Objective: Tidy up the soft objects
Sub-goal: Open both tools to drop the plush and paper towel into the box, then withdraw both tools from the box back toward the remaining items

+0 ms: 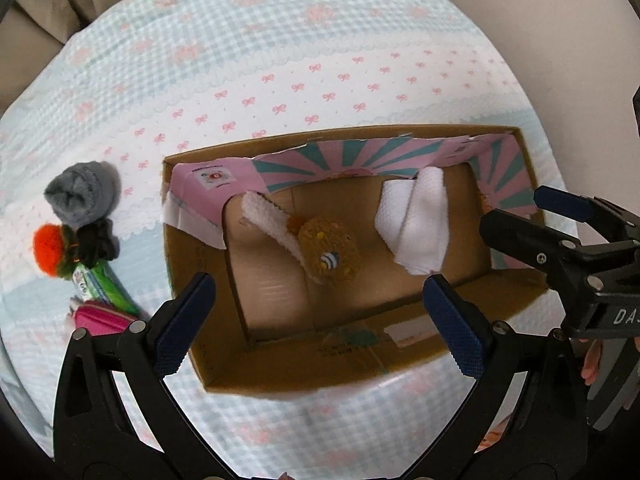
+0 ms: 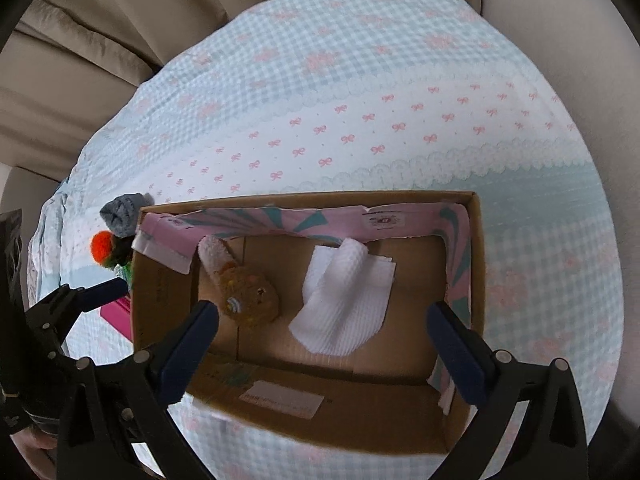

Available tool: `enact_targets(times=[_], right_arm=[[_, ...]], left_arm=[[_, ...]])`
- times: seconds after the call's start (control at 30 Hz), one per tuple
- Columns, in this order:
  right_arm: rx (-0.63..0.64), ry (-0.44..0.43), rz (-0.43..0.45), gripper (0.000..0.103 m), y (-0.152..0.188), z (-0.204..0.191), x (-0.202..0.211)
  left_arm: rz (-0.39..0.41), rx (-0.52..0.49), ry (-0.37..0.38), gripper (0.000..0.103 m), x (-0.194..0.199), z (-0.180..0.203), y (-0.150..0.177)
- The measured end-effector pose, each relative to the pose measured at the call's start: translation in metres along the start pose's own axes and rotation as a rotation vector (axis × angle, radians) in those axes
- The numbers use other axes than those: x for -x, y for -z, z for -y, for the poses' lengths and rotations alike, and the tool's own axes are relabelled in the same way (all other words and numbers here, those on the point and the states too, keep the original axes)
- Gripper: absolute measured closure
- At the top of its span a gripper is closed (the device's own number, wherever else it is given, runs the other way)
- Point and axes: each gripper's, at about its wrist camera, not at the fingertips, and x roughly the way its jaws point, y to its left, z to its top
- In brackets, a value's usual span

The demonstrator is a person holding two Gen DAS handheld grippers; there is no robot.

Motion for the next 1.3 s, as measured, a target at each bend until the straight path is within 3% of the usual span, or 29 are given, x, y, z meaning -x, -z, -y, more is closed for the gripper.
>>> enact_targets(times=[0.23, 0.57, 0.73, 1.0, 1.13, 1.3], right_arm=[[0.008, 0.018, 0.048, 0.000, 0.014, -0.014, 0.042], [0.025, 0.083, 0.219, 0.000, 0.049, -0.056, 0.126], [0.009, 0.103, 0.324, 0.000, 0.072, -0.087, 0.168], [0.041, 0.213, 0.483, 0.000, 0.114, -0.151, 0.226], [0.055, 0.242, 0.528, 0.000, 0.132, -0.182, 0.237], [0.055, 0.280, 0.546, 0.000, 0.146, -0.221, 0.236]], left_arm=[[0.057, -0.026, 0.013, 0.000, 0.042, 0.008, 0.016], [0.225, -0.041, 0.014, 0.000, 0.137, -0.008, 0.057], [0.330, -0.039, 0.010, 0.000, 0.197, -0.029, 0.082], [0.493, -0.016, -0.008, 0.000, 0.277, -0.073, 0.127], [0.548, -0.002, -0.050, 0.000, 0.298, -0.101, 0.149], [0.558, 0.025, -0.056, 0.000, 0.310, -0.150, 0.167]])
